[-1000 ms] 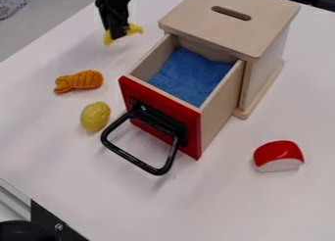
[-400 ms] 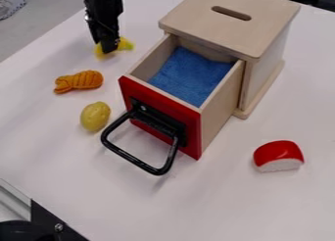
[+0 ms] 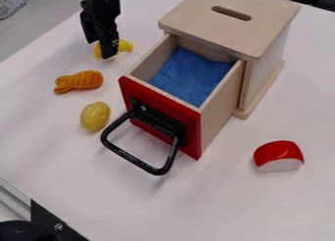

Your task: Move the yellow object to the left side of the table

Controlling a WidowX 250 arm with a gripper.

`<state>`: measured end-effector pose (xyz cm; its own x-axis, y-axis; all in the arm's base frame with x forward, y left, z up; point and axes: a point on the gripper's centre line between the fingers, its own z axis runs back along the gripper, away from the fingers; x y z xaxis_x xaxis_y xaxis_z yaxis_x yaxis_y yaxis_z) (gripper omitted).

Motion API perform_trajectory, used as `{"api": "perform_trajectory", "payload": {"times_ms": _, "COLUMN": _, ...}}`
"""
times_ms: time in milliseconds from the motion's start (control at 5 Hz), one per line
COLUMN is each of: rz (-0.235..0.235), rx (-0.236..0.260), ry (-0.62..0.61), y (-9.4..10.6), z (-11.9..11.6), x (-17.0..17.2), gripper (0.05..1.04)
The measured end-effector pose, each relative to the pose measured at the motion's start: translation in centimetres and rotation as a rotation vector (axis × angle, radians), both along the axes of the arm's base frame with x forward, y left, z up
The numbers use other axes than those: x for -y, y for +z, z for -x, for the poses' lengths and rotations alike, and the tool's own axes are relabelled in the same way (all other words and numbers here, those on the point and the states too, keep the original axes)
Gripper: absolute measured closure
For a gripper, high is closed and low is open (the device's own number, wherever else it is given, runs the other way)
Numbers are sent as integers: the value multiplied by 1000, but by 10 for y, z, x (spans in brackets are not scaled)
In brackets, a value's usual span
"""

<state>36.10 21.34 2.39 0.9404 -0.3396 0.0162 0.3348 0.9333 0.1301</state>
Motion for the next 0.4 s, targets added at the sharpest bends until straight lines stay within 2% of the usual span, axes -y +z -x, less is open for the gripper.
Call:
{"api": "perform_trajectory", "payload": {"times_ms": 200, "rz": -40, "rx": 76, "ry": 3, "y": 48, "z": -1, "x": 1, "gripper": 84}}
{"api": "perform_trajectory", "payload": {"times_ms": 400, "rz": -39, "rx": 171, "ry": -19, "y": 91, "z": 2, "x": 10, "gripper": 84}}
